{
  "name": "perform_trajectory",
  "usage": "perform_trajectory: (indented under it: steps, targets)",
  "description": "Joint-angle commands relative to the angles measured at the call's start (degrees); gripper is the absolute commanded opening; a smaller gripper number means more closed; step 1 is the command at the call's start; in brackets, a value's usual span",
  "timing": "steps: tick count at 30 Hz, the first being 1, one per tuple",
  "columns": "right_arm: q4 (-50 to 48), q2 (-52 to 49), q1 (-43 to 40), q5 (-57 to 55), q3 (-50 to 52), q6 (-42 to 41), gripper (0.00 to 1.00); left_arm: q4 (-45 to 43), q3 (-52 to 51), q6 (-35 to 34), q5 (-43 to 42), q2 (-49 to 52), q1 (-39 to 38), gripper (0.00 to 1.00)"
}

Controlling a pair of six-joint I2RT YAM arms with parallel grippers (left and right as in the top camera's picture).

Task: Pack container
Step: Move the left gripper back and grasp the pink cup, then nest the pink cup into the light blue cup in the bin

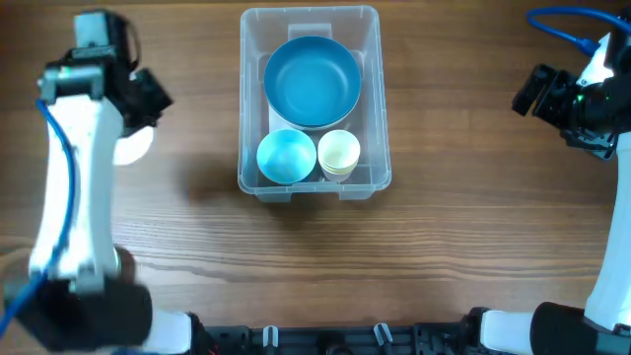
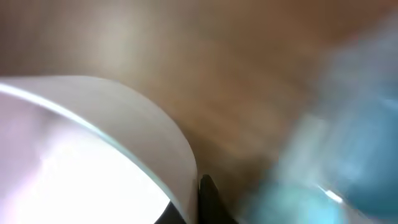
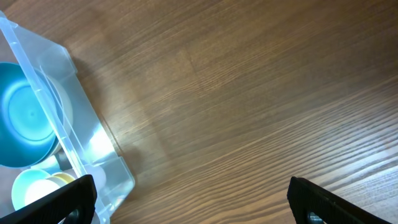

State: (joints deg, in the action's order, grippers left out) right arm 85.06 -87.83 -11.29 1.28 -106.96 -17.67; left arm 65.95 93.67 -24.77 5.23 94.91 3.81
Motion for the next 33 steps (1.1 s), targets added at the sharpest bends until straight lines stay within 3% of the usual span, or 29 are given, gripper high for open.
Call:
perform_trajectory:
  steps: [1,5,8,15,20,21,22,23,28,33]
  targets:
    - [-0.2,0.8,0.2,0.2,0.6,0.7,1.0,0.3,2.8,-0.4,0.3,-8.3,-16.7,0.04]
    - [-0.2,0.8,0.2,0.3,0.6,0.8,1.0,-0.6,2.7,-4.8,1.9,-7.2,-29.9,0.04]
    - [-0.1,0.8,0.2,0.3,0.6,0.8,1.0,-1.2,2.7,-5.7,1.9,-3.3,-34.6,0.04]
    - [-0.1,0.8,0.2,0.3,0.6,0.8,1.0,-0.9,2.7,-7.1,-2.3,11.4,-36.2,0.04]
    - [0.0,0.8,0.2,0.3,0.6,0.8,1.0,-1.1,2.7,-7.0,-4.3,15.6,-36.2,0.08]
    - [0.0,0.8,0.2,0.3,0.6,0.8,1.0,-1.3,2.7,-6.9,-4.3,15.6,-36.2,0.11]
    - [0.0,0.8,0.2,0.3,0.6,0.8,1.0,-1.6,2.7,-6.1,-4.4,15.5,-36.2,0.26]
    - [0.0,0.8,0.2,0.3,0.6,0.8,1.0,-1.6,2.7,-5.5,-4.3,15.4,-36.2,0.49]
    - [0.0,0.8,0.2,0.3,0.6,1.0,1.0,1.6,2.8,-5.8,-2.5,12.2,-34.1,0.58]
    - [-0.2,0.8,0.2,0.3,0.6,1.0,1.0,9.1,2.8,-9.2,5.5,-0.4,-26.6,0.62]
